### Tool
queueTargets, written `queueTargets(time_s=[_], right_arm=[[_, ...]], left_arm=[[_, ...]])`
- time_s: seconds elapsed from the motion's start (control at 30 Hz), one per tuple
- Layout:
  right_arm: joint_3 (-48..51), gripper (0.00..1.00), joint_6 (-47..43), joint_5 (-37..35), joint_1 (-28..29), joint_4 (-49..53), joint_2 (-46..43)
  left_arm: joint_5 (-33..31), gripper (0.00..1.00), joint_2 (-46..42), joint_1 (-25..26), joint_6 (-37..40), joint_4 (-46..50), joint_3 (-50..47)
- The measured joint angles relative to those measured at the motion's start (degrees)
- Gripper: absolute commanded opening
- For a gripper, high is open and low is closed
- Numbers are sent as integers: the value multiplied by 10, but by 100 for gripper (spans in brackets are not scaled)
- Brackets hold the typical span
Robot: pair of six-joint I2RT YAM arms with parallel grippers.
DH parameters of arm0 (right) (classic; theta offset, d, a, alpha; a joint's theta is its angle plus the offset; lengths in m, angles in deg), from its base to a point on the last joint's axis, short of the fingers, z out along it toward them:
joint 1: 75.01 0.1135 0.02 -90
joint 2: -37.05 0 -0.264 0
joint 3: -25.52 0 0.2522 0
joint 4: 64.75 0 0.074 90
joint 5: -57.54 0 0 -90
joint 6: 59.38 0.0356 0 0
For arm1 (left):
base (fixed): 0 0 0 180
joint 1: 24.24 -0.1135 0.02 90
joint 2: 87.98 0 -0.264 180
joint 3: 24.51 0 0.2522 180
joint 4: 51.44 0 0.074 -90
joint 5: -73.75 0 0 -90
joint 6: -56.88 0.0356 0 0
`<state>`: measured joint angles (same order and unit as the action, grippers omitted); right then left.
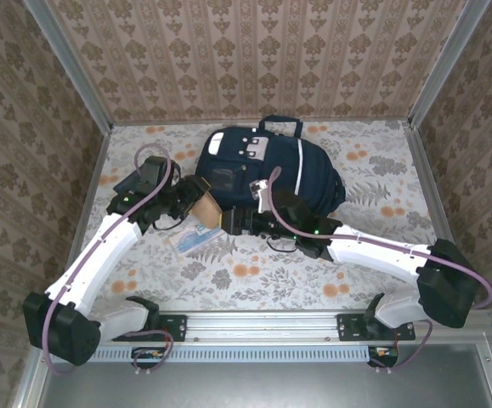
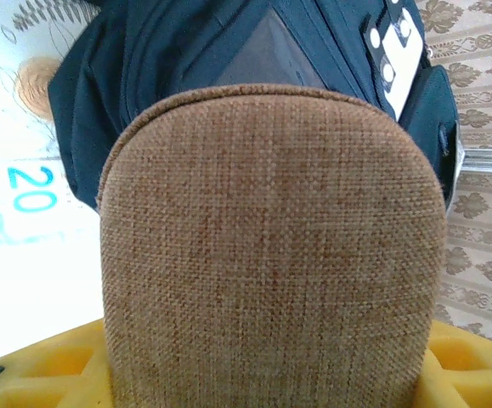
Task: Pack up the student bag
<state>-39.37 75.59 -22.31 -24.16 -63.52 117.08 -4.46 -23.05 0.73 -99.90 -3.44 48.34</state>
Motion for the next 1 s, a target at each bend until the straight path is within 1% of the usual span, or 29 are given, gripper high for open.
queueTargets(time_s=[0.13, 0.2, 0.27, 0.37, 0.53, 0.6, 0.67, 0.73, 0.77, 0.83, 0.93, 0.97, 1.0], right_arm=[[-25, 95, -1, 9, 23, -2, 17], [-34, 95, -1, 9, 36, -2, 18], [-41, 91, -2, 8, 46, -2, 18], [-44, 83, -2, 3, 57, -1, 18], [-44, 66, -2, -17, 68, -1, 18], [-44, 56, -1, -29, 71, -1, 18], [-44, 42, -1, -43, 72, 0, 18], [-44, 33, -1, -50, 72, 3, 17], [-44, 30, -3, -55, 73, 3, 17], [-44, 29, -5, -62, 75, 5, 17], [-44, 27, -9, -68, 76, 14, 9], [-44, 27, -12, -71, 76, 21, 3], [-44, 26, -14, -76, 76, 27, -4]], left_arm=[[2, 49, -20, 7, -30, 0, -2], [2, 49, -26, 20, -42, 0, -2], [5, 49, -30, 33, -50, 0, -2], [7, 48, -37, 48, -60, 0, -2], [6, 48, -60, 69, -75, 0, -7], [6, 48, -68, 80, -81, 1, -8], [3, 48, -74, 89, -83, 2, -8], [-5, 49, -80, 93, -85, 2, -8], [-9, 51, -81, 95, -86, 2, -9], [-14, 57, -81, 98, -87, 4, -9], [-15, 73, -79, 103, -89, 0, -9], [-13, 78, -77, 105, -88, -2, -7], [-11, 80, -73, 106, -83, -1, -3]])
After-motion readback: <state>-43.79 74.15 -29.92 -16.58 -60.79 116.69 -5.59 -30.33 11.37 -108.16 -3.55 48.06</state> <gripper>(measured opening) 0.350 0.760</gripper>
